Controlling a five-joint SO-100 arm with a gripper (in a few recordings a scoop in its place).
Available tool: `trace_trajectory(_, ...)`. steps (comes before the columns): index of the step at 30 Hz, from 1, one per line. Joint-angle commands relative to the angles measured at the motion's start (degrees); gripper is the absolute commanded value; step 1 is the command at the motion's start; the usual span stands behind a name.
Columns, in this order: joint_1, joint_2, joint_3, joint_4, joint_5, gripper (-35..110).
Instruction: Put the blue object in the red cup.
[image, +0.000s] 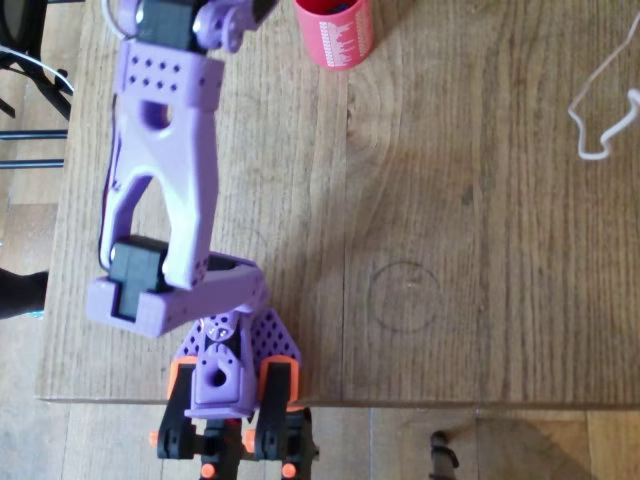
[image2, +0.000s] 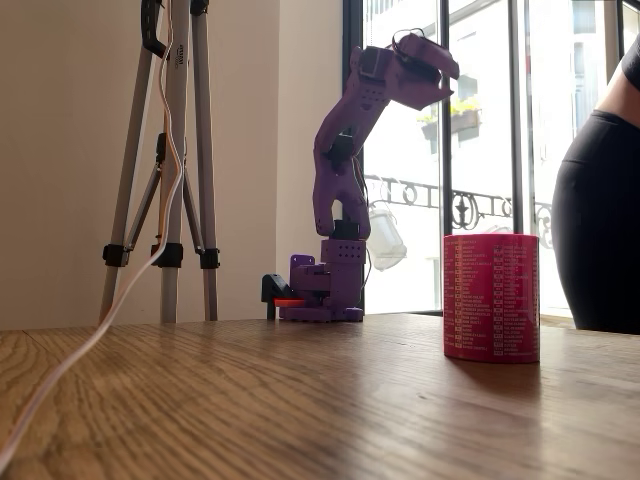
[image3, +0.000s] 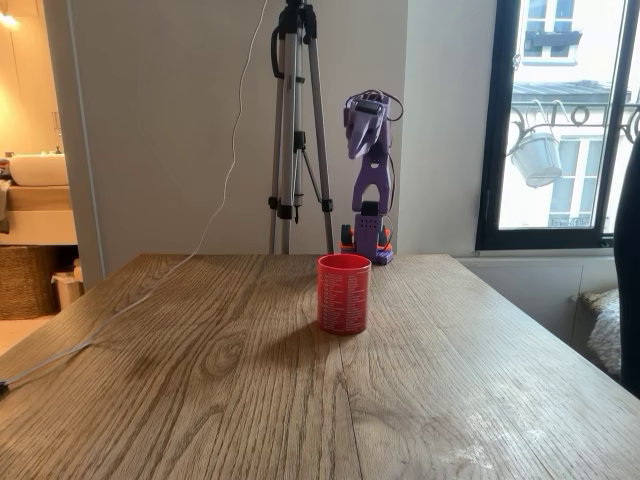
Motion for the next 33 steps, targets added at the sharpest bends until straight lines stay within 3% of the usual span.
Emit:
trace_trajectory(1,-6.5,49.66,44.91,3.69,-0.53,1)
trace_trajectory(7,-9.93,62.75,71.46,-10.28,-1.14,1)
trace_trajectory(13,-8.09,71.19,83.14,-5.1,0.26,1)
trace_trajectory(23,-6.86,71.19,88.86,2.72,2.64,1)
trace_trajectory(26,-6.33,71.19,89.12,2.29,0.18,1)
trace_trajectory(29,-6.15,71.28,91.93,-2.46,-13.27,1)
trace_trajectory(33,-5.45,71.28,91.93,-1.93,-14.24,1)
